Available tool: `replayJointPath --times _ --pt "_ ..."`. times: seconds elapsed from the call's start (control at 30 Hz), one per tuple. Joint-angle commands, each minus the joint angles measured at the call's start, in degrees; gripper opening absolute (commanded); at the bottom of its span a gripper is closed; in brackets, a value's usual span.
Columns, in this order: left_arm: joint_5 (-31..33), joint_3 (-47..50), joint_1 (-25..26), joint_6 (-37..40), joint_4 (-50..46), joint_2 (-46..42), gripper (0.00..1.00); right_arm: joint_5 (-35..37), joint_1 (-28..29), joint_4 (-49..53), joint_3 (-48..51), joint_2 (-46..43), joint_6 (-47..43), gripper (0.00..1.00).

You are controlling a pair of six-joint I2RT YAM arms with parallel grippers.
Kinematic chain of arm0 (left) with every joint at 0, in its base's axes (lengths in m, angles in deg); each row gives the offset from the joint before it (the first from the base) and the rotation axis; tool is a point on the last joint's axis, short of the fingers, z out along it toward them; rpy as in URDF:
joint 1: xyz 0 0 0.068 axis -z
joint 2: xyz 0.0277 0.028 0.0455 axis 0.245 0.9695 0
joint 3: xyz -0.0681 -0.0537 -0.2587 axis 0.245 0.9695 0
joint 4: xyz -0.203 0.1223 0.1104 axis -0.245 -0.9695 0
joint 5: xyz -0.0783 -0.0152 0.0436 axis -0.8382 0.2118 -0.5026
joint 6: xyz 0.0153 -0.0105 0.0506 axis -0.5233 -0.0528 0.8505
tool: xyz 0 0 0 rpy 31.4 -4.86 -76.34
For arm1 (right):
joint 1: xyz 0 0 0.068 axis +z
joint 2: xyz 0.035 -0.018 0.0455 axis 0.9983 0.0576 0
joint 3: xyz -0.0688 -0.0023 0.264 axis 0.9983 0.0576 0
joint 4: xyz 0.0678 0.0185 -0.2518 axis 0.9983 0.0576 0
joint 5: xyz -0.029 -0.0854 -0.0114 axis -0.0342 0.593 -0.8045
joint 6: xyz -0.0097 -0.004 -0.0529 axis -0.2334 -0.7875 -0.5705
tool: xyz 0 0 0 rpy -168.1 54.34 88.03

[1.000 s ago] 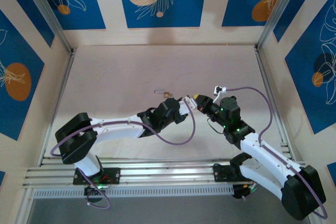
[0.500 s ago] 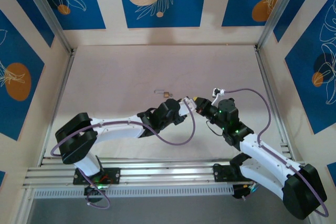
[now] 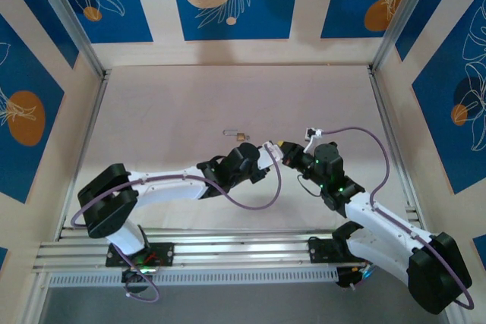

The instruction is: Unlock with the key

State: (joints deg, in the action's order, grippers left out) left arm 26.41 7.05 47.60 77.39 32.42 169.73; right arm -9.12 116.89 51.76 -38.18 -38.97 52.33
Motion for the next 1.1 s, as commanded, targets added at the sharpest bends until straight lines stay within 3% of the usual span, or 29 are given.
replayJointPath --times 0.0,1.07 --pt "-2.57 -0.76 -0.38 -1.01 4.58 -3.3 0.18 -3.77 0.31 1.63 1.82 -1.15 -1.39 0.0" --pt "-3.61 -0.76 -1.75 -2.57 3.95 -1.68 0.18 -0.81 -1.24 4.53 1.51 -7.45 -1.47 0.0"
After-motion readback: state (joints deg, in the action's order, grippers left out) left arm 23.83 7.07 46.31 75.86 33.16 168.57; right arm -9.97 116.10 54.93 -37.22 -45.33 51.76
